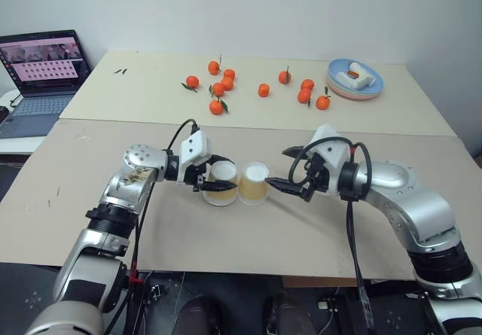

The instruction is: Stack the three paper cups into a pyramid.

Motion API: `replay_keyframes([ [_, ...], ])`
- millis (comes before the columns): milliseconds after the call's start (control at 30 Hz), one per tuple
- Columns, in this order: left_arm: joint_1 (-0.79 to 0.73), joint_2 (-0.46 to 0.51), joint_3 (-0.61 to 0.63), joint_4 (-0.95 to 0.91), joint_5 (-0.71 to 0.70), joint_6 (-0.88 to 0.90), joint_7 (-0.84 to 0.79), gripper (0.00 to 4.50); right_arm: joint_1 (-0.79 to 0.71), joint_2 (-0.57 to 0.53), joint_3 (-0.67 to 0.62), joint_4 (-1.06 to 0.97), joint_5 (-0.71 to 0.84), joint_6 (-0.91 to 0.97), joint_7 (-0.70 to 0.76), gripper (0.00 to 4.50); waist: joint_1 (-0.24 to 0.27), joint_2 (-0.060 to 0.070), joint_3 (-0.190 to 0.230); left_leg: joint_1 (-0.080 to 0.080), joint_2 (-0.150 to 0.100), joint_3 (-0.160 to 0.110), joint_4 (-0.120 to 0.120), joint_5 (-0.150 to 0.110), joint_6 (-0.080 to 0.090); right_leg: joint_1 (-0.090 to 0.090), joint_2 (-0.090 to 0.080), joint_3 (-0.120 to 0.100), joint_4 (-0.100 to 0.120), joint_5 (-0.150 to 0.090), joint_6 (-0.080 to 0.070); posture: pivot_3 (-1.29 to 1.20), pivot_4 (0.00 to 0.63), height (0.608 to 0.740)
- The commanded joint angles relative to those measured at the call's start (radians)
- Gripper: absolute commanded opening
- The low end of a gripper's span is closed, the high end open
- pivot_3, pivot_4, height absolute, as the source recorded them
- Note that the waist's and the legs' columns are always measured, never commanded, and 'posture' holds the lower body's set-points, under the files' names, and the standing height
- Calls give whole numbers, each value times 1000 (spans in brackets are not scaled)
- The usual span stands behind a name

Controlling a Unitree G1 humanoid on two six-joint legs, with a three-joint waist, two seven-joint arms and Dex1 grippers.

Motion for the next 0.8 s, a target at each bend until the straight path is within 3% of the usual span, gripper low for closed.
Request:
replay_keyframes([
  [33,-25,-5,0,2,8,-32,-18,2589,-2,-14,-47,-44,-2,1,-10,4500,1,0,0,0,0,0,0,0,0,0,0,0,0,0,0,0,150,686],
  [233,-31,-14,4,15,17,-40,-20,2589,-3,-12,-47,-44,-5,-1,-12,4500,1,0,0,0,0,0,0,0,0,0,0,0,0,0,0,0,150,686],
  [267,-30,-15,5,14,15,-38,-20,3593,-4,-12,-47,-44,-5,-2,-12,4500,1,0,0,0,0,0,0,0,0,0,0,0,0,0,0,0,150,686],
  [367,-30,-18,14,4,11,-35,-11,4426,-4,-12,-48,-43,-5,-1,-11,4500,1,0,0,0,0,0,0,0,0,0,0,0,0,0,0,0,150,686],
  [600,-37,19,70,-125,-74,93,-25,4426,1,-22,-57,-42,-1,0,-3,4500,1,0,0,0,0,0,0,0,0,0,0,0,0,0,0,0,150,686],
  [800,-36,152,139,-321,-194,290,-74,4426,18,-87,-120,-54,32,6,41,4500,0,0,0,0,1,0,0,0,0,0,0,0,0,0,0,0,150,686],
])
